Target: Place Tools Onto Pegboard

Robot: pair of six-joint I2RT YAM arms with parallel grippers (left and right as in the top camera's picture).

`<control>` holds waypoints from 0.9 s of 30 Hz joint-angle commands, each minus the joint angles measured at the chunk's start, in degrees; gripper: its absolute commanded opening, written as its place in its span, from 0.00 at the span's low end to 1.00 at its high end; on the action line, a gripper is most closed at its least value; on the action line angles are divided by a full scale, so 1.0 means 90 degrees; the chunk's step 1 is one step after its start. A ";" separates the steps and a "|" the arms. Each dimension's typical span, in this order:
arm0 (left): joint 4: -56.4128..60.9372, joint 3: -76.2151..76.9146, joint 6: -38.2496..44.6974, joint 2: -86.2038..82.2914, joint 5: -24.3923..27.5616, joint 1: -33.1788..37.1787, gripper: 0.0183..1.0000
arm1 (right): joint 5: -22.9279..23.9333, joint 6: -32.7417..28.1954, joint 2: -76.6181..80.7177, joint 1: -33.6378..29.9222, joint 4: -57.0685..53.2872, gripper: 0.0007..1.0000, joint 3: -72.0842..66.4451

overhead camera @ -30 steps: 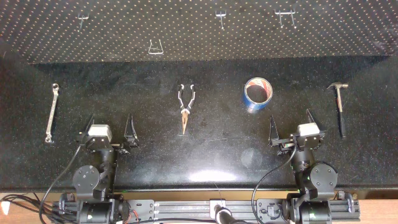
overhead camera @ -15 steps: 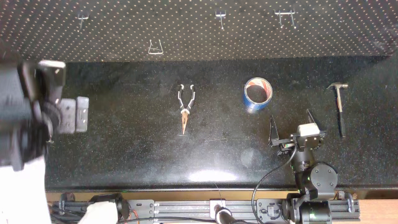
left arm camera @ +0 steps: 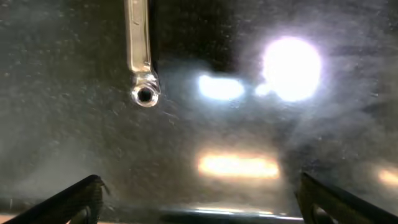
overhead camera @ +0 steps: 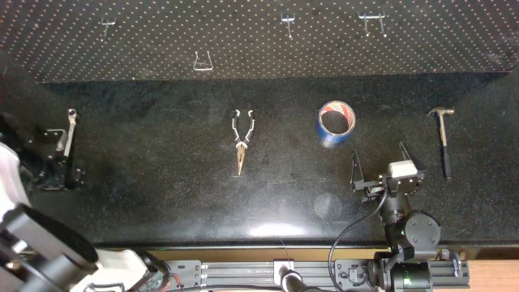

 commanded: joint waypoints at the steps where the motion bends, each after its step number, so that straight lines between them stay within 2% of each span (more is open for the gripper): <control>1: -0.0253 0.1282 0.0699 0.0933 0.0236 0.0228 0.99 | 0.0010 0.0051 -0.0041 0.0039 -0.0007 0.98 -0.0039; 4: -0.0204 0.1423 0.1030 0.1265 0.0228 0.0267 0.99 | 0.0010 0.0053 -0.0041 0.0039 -0.0007 0.98 -0.0039; 9: 0.0180 0.1433 0.1001 0.1722 0.0107 0.0206 1.00 | 0.0010 0.0053 -0.0041 0.0039 -0.0007 0.98 -0.0039; 15: 0.0675 0.1435 0.0804 0.2186 -0.0126 -0.0236 1.00 | 0.0010 0.0053 -0.0041 0.0039 -0.0007 0.98 -0.0039; 20: 0.0896 0.1435 0.0459 0.2363 -0.0056 -0.0240 1.00 | 0.0010 0.0053 -0.0041 0.0039 -0.0010 0.98 -0.0039; 23: 0.1035 0.1435 -0.0199 0.2450 0.0559 -0.0240 1.00 | 0.0010 0.0053 -0.0041 0.0039 -0.0007 0.97 -0.0039; 27: 0.1117 0.1433 -0.0197 0.2458 0.0595 -0.0253 1.00 | 0.0010 0.0053 -0.0041 0.0039 -0.0007 0.98 -0.0039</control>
